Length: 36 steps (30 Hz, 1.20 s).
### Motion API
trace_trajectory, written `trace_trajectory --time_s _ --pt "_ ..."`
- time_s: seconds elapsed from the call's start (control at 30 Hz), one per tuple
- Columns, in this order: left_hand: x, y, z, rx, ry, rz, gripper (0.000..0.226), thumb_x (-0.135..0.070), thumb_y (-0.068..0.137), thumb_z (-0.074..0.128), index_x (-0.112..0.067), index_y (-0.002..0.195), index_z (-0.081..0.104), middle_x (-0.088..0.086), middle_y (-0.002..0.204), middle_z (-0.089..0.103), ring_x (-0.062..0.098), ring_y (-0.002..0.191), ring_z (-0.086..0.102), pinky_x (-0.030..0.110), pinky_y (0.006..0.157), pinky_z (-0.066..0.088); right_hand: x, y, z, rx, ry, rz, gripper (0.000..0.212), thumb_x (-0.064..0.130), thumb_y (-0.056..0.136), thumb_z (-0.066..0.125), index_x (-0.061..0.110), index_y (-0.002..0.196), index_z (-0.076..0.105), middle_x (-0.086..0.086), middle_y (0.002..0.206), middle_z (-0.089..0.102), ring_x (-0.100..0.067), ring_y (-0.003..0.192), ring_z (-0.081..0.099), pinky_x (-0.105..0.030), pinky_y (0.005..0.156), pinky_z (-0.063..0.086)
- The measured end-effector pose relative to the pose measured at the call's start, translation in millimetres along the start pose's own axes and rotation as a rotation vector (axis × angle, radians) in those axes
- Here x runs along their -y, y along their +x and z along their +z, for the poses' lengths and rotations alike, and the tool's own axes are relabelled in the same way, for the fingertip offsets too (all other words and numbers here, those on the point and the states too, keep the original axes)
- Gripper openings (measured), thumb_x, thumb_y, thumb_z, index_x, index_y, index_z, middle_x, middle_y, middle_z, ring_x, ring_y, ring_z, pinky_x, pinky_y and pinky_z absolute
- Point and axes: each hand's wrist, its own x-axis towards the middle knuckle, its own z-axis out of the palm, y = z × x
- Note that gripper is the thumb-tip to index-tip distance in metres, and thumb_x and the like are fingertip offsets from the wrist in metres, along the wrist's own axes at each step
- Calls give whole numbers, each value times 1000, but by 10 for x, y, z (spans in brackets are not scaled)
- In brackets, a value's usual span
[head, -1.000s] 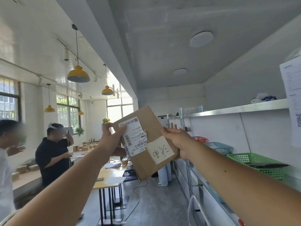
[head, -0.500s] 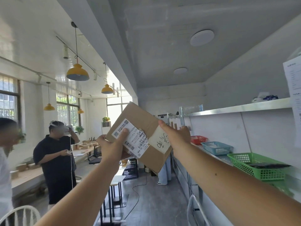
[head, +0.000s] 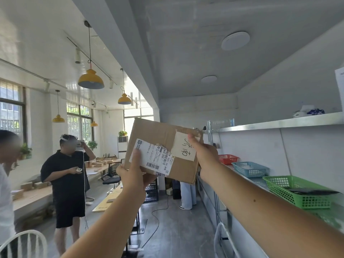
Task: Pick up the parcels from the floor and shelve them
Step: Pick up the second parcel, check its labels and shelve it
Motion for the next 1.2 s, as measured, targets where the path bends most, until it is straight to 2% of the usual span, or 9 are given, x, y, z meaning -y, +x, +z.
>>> trace_trajectory --time_s 0.13,0.27,0.43,0.6,0.73,0.8,0.9,1.1,1.2 --pt "9 -6 21 -28 -111 -66 74 -77 87 59 -17 130 60 19 116 76 42 91 79 46 63 65 -88 62 -58 38 -14 -11 34 47 89 80 14 96 74 -8 97 83 -30 96 78 -49 93 61" --pt "4 -49 11 -54 -210 -111 65 -78 93 48 -24 118 72 11 107 80 39 89 79 48 66 67 -199 123 -125 90 -31 -54 28 38 94 77 27 119 74 -3 114 82 -27 110 74 -53 100 58" --pt "1 -132 15 -54 -203 -141 33 -38 105 48 -19 117 72 16 113 77 42 93 77 52 72 67 -274 66 -135 191 -31 33 26 42 96 74 50 119 65 13 120 73 -16 112 64 -50 101 37" --pt "6 -157 10 -72 -255 -190 35 -17 103 41 -13 120 71 18 111 79 40 83 80 50 84 66 -252 126 -132 113 35 114 15 47 96 72 40 107 64 6 113 71 -23 103 62 -62 103 44" --pt "-6 -64 -30 -83 -225 -240 43 5 95 36 -11 114 71 19 107 78 40 91 77 46 63 67 -210 172 -130 87 119 34 22 30 96 75 25 117 69 -4 109 76 -26 100 69 -46 89 60" --pt "-18 -26 -43 -80 -180 -261 44 9 95 38 -9 118 71 20 107 78 40 93 76 47 62 67 -200 194 -124 79 125 -4 19 29 95 77 27 113 71 -6 112 76 -27 104 70 -50 98 59" --pt "-46 -3 -35 -83 -89 -248 41 11 97 43 -6 124 70 19 105 77 37 91 77 41 62 68 -168 222 -138 86 199 32 19 27 93 79 29 109 70 -9 114 74 -34 110 67 -57 92 60" --pt "-70 12 -23 -47 198 -42 47 9 100 33 -15 132 59 12 114 76 28 98 77 37 76 65 -131 256 -199 94 295 22 22 15 92 80 23 110 72 -11 111 77 -34 108 70 -63 98 58" --pt "-152 -25 3 12 313 68 61 16 96 35 -25 139 49 8 143 64 31 119 69 48 94 62 -111 282 -225 82 293 4 36 12 90 82 20 123 70 -13 117 77 -35 111 71 -66 97 57"
